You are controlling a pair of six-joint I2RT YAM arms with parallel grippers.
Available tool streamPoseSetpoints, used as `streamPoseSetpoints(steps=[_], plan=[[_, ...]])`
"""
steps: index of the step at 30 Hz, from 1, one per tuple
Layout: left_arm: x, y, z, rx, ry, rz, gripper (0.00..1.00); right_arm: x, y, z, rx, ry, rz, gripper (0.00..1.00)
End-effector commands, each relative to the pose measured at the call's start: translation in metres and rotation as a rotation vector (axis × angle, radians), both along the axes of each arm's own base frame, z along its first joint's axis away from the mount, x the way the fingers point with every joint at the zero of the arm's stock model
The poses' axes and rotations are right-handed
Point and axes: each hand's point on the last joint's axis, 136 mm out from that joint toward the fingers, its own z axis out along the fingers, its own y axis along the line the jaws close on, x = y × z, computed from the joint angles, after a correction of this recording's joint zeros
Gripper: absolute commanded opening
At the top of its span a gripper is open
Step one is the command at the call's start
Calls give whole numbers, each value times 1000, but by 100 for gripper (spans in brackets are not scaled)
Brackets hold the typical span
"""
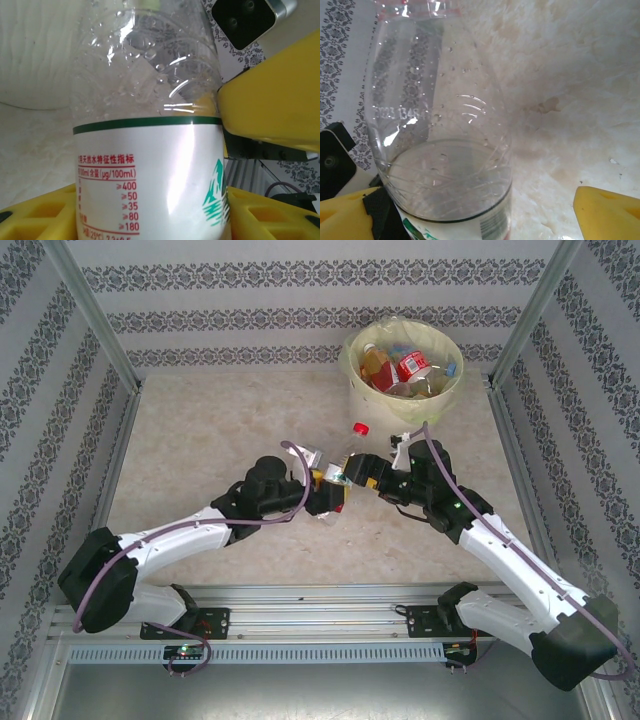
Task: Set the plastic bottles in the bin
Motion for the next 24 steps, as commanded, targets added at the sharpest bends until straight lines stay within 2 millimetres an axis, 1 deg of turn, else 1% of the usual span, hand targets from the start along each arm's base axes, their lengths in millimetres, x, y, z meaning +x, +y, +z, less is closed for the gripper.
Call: streamPoseSetpoints(steps=[1, 3, 8, 10, 13, 16, 18, 21, 24], plan=[[-11, -13, 21, -80, -51, -17, 58, 4, 5, 12, 1, -39, 11, 92], [-14, -18, 20, -89, -49, -22, 58, 5, 8, 13, -2, -40, 18, 87], [-18, -27, 25, -103, -68, -28, 59, 7, 11, 18, -11, -46, 31, 80], [-18, -29, 25, -102, -74, -31, 59, 7, 11, 20, -27, -49, 32, 73], [-19, -31, 27, -108, -80, -34, 63, 7, 7, 24, -58, -61, 27, 65], [-19, -32, 27, -105, -83, -37, 71, 5, 2, 31, -86, -77, 19, 58], [-18, -32, 29, -107, -89, -34, 84, 4, -2, 35, -105, -89, 14, 55], [-18, -31, 34, -102, -102, -35, 100, 2, -12, 47, -166, -128, 8, 54], [-20, -28, 42, -89, -129, -33, 100, 2, -31, 61, -250, -165, -18, 53]])
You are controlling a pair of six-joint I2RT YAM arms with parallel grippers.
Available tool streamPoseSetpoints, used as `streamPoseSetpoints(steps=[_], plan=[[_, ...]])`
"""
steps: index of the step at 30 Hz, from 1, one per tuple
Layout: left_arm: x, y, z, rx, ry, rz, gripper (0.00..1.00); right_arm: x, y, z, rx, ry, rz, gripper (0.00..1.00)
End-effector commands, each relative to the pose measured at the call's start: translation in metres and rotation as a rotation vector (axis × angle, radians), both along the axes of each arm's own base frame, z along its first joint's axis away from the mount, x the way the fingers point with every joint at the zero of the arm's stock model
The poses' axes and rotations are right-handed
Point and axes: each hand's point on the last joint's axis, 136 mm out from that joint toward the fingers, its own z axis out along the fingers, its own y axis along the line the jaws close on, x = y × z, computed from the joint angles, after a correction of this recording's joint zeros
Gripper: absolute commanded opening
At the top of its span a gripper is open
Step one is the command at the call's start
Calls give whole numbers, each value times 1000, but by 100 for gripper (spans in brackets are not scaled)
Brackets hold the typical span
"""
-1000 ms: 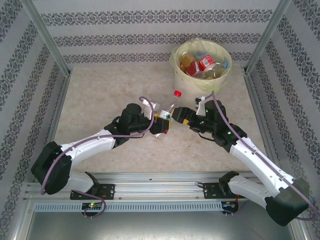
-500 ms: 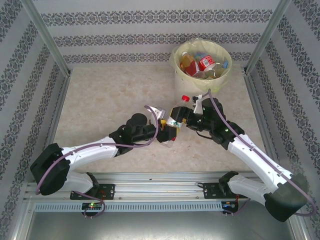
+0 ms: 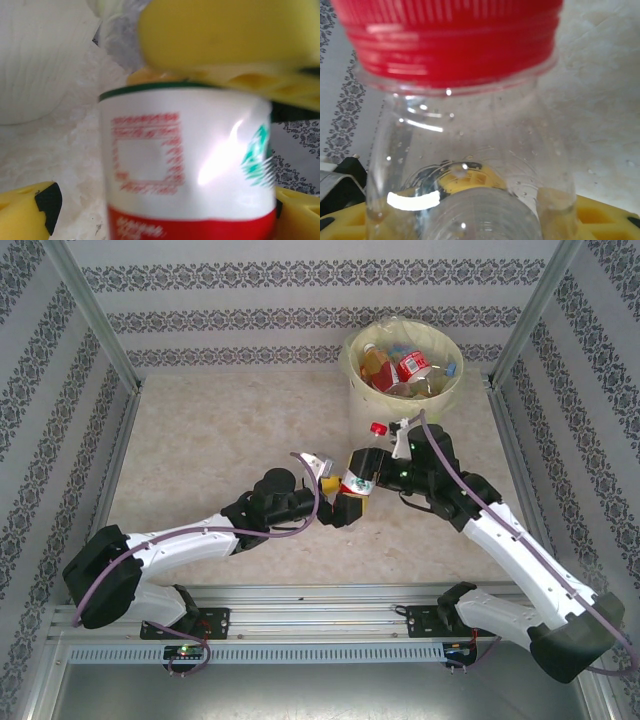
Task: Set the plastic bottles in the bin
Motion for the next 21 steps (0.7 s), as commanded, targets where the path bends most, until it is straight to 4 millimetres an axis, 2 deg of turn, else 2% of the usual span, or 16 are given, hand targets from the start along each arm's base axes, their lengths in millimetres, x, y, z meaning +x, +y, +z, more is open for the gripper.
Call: streamPoseSetpoints(steps=[1, 5, 10, 18, 21], plan=[[-3, 0, 30, -20, -81, -3, 100, -2, -27, 29, -109, -95, -28, 52], [-6, 10, 43, 40, -135, 7, 100, 1, -55, 62, -168, -160, -67, 51], [-9, 28, 53, 102, -188, 43, 100, 19, -85, 107, -180, -252, -154, 51], [-16, 39, 57, 124, -198, 53, 100, 79, -109, 178, -44, -389, -309, 52], [-15, 42, 58, 126, -197, 63, 100, 102, -115, 197, 8, -435, -384, 52]])
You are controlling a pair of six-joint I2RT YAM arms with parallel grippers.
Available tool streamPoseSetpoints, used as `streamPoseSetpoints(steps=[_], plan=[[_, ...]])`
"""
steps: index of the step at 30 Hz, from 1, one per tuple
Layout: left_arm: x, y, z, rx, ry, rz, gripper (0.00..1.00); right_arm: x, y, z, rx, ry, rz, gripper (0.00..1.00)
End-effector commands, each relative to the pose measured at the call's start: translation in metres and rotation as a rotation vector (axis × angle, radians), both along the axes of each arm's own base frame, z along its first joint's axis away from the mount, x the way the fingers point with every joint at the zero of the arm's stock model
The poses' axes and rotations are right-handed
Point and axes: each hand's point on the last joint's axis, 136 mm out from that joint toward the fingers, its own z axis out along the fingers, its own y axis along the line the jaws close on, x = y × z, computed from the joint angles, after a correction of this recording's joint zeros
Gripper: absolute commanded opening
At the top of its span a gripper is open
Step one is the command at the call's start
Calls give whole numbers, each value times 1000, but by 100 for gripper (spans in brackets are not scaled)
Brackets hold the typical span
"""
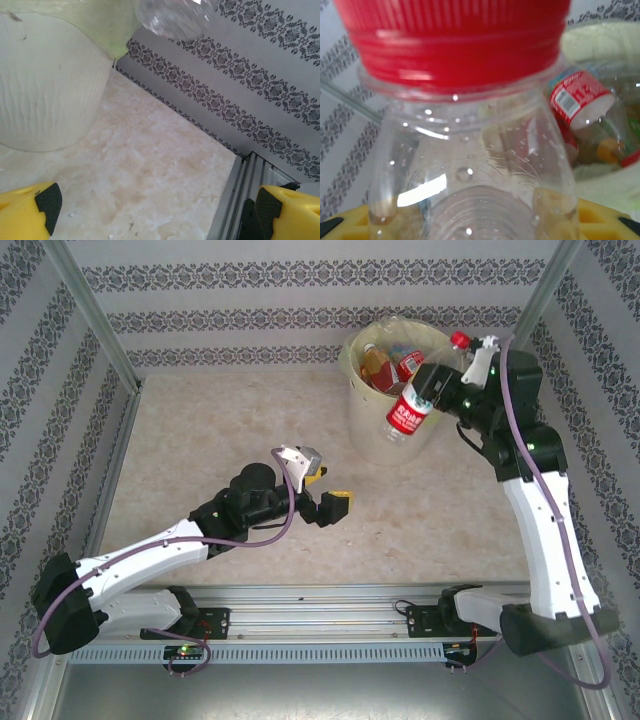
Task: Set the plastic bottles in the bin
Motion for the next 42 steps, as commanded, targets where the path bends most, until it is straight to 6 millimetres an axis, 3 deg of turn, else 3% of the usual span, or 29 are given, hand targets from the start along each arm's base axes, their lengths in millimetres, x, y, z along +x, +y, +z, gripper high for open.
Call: streamPoseSetpoints(steps=[1, 7, 12, 16, 24, 35, 42], plan=[[-2, 5, 9, 13, -29, 9, 100, 23, -9, 40, 97, -131, -78, 52], [-2, 3, 11, -3, -15, 2, 100, 66, -33, 43, 256, -200, -277, 50], [-4, 5, 7, -2, -7, 4, 100, 102, -38, 32, 342, -200, -345, 50], [-6, 8, 3, 4, -4, 10, 100, 118, -40, 28, 375, -221, -406, 50], [-7, 11, 4, -3, -6, 14, 100, 142, -18, 26, 311, -254, -495, 52], [-14, 23, -1, -6, -11, 28, 100, 150, 11, 5, 181, -245, -626, 56], [-18, 27, -2, -16, -9, 26, 100, 160, 5, -8, 107, -206, -683, 59]])
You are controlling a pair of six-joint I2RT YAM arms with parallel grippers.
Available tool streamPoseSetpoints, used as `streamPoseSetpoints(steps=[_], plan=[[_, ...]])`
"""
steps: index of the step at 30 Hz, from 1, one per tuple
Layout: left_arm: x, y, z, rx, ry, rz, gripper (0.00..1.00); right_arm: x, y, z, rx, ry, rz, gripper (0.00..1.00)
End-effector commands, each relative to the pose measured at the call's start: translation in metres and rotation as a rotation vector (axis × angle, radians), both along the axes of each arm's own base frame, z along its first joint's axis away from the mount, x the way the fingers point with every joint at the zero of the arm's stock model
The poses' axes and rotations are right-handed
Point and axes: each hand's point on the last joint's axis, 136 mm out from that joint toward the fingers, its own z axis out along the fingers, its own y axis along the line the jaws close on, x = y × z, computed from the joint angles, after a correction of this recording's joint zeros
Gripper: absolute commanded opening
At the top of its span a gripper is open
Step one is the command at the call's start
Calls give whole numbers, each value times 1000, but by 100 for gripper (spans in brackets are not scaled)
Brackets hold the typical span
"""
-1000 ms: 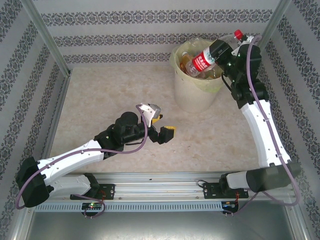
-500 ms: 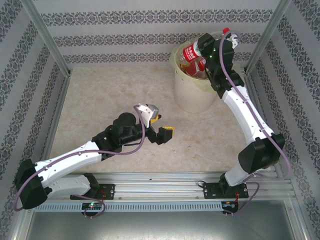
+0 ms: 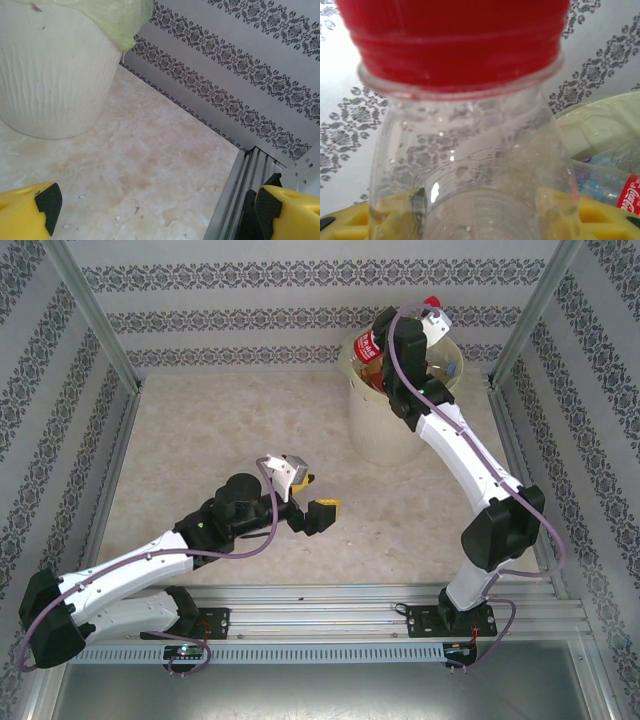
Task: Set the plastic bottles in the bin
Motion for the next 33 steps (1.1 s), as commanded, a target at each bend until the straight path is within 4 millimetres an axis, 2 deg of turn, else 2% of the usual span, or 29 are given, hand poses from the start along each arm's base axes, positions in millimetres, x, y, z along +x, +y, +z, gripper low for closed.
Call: streamPoseSetpoints(steps=[1, 8, 11, 19, 23, 33], plan=[[-4, 4, 4, -15, -7, 6, 100, -1, -13, 9, -34, 0, -69, 60], [-3, 4, 3, -12, -8, 5, 100, 3, -25, -13, -8, 57, -69, 65], [-3, 2, 2, -11, -10, 0, 100, 6, -27, -22, -4, 92, -37, 71], [-1, -5, 0, -16, -1, -15, 100, -6, -41, -34, 12, 127, 24, 86], [0, -8, 0, -17, 2, -22, 100, -14, -48, -31, -2, 130, 32, 89], [0, -7, -2, -16, 7, -18, 100, -26, -57, -18, -77, 156, 89, 89]])
